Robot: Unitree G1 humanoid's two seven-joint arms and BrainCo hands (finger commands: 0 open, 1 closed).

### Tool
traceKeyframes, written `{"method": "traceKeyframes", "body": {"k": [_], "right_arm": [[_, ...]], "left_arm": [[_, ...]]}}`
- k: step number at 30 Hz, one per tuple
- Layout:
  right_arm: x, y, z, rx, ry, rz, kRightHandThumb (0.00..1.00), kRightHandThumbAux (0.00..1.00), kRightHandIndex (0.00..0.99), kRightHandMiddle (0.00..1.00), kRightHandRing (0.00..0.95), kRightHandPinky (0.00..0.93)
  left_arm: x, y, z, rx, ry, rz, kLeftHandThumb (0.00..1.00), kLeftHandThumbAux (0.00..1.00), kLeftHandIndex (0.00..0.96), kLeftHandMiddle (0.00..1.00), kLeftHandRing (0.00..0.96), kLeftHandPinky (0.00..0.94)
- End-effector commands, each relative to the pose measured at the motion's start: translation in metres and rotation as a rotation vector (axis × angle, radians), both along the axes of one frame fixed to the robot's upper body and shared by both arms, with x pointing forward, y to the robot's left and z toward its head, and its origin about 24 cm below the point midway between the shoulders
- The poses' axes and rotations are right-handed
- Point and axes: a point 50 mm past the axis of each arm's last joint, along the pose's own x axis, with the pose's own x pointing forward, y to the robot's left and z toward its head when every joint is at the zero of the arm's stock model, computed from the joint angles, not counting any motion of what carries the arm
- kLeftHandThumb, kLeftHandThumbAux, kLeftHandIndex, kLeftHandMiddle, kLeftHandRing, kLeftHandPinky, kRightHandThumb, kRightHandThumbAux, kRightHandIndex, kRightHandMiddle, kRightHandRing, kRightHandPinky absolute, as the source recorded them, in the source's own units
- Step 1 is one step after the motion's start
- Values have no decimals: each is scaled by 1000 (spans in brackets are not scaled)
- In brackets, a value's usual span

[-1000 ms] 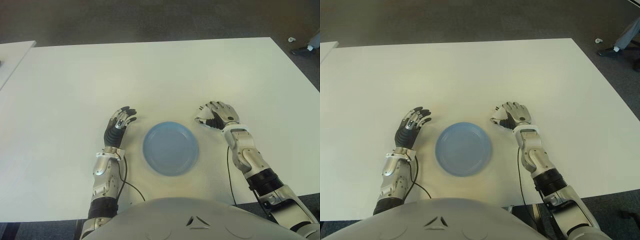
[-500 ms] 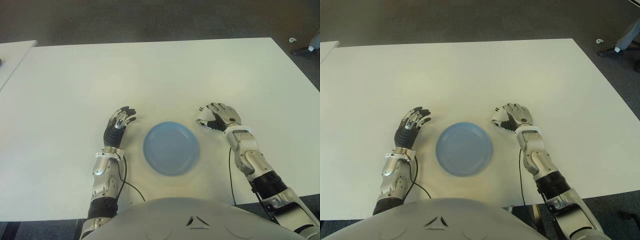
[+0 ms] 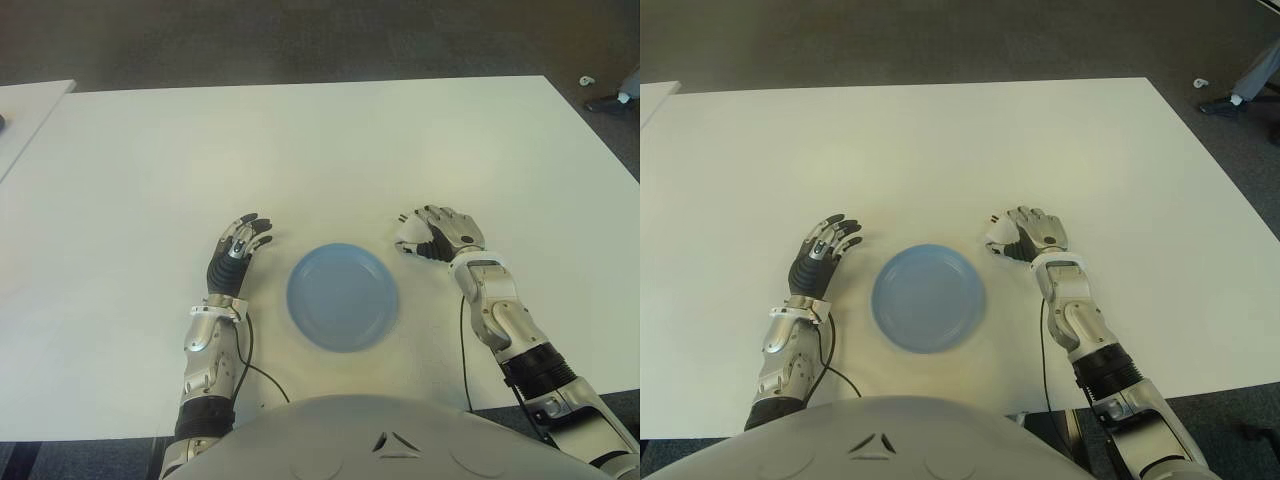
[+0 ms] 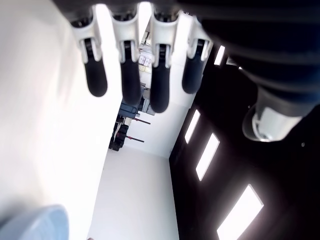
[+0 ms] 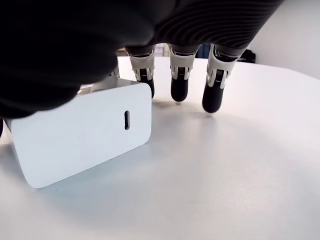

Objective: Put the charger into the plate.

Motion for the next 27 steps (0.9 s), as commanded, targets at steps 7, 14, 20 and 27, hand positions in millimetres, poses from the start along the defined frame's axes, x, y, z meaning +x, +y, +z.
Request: {"method": "traceKeyframes", "body": {"k": [7, 14, 20, 27], "right_arm": [[-7, -1, -9, 7, 61, 9, 429, 231, 0, 162, 273, 549], [-7, -1, -9, 1, 67, 10, 422, 232, 0, 171, 278, 545], [-8, -1, -9, 5, 68, 7, 444, 237, 0, 188, 290, 528], [-7, -2, -11, 5, 75, 9, 498, 279, 63, 262, 352, 524]], "left_arm": [[-6, 4, -6, 3, 50, 30, 0, 465, 252, 306, 271, 254], [-7, 4, -5, -12, 54, 43, 0, 479, 240, 292, 261, 242], [-7, 5, -5, -32, 53, 46, 0, 493, 236, 297, 268, 253], [-7, 5, -5, -29, 52, 50, 0, 496, 238, 297, 271, 255]]}}
